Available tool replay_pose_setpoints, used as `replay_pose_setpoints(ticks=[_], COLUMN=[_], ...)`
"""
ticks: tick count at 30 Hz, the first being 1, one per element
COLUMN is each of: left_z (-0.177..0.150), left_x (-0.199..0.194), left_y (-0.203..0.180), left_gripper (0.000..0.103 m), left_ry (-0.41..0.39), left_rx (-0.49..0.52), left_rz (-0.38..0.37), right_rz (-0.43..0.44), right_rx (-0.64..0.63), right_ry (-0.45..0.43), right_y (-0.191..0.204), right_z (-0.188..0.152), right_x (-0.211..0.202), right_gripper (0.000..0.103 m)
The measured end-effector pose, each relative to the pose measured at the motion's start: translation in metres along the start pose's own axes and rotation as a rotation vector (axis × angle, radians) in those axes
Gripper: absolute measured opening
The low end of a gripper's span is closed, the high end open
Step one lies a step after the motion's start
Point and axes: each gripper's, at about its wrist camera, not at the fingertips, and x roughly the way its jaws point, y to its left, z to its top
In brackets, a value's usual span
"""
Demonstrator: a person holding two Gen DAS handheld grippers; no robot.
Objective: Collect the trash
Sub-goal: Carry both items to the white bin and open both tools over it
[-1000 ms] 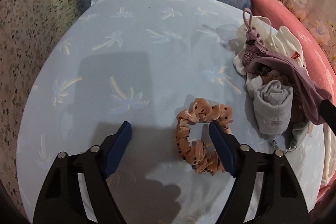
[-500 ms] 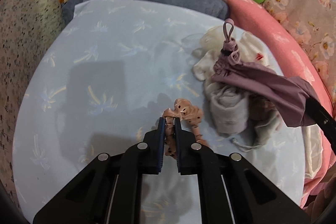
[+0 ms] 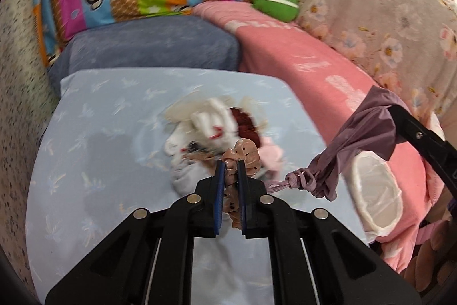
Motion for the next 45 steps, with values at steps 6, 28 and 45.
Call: replay_pose_setpoints(ticks=[6,28,45], left_z=[0.010,-0.016,-0.016], left_x=[-0.002,0.062,0.073], left_y=[-0.064,-0.266,-0.271], left_gripper=[0.009,0.011,0.066], left_ry=[-0.018,0.098,0.085], left_rx=[0.097,0.402,0.393], left_rz=[-0.089,-0.347,-0.256], right_rz=[-0.076,-0.318,-0.322], right_rx=[0.061,0.274,0.299], right_ry=[-0.068,-0.039,-0.046], right_y=[-0.063,-0.265,-0.274], right_z=[0.016,-0.018,-0.026], right_x=[-0.040,-0.076,-0.079], right_gripper=[0.007,0.009,0.049])
